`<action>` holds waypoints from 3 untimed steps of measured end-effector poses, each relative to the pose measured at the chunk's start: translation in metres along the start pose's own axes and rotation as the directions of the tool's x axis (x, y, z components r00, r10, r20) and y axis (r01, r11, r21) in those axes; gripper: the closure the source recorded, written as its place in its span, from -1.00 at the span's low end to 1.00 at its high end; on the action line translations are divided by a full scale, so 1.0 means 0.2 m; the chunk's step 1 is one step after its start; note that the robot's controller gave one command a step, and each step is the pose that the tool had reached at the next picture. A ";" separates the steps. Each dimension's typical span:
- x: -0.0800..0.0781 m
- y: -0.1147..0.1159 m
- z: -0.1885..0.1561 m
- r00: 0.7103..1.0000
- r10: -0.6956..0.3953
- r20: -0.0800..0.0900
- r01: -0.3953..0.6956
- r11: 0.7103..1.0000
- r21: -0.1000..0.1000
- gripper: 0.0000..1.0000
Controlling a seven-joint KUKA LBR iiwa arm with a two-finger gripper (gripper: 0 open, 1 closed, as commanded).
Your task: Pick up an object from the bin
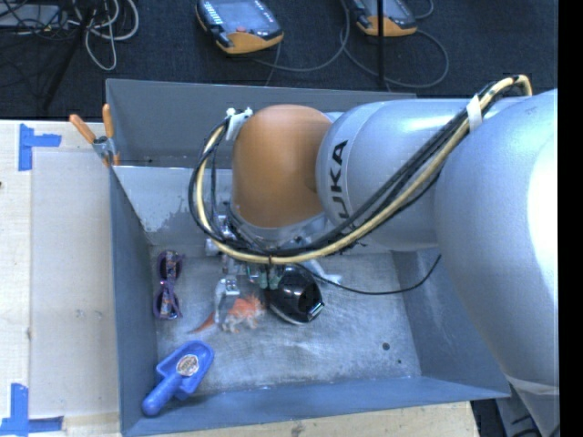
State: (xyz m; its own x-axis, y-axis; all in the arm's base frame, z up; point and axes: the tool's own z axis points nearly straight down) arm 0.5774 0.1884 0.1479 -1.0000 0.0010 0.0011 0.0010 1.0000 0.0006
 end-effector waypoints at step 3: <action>0.00 -0.05 0.37 0.985 -0.174 0.012 0.174 0.985 -0.006 1.00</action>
Offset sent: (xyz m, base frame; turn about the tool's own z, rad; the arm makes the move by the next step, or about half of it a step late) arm -0.0022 -0.0127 -0.0779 -0.1786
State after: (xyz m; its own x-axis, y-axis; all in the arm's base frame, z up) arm 0.5777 0.1794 0.0730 -0.9848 -0.1731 -0.0114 -0.1732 0.9849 0.0072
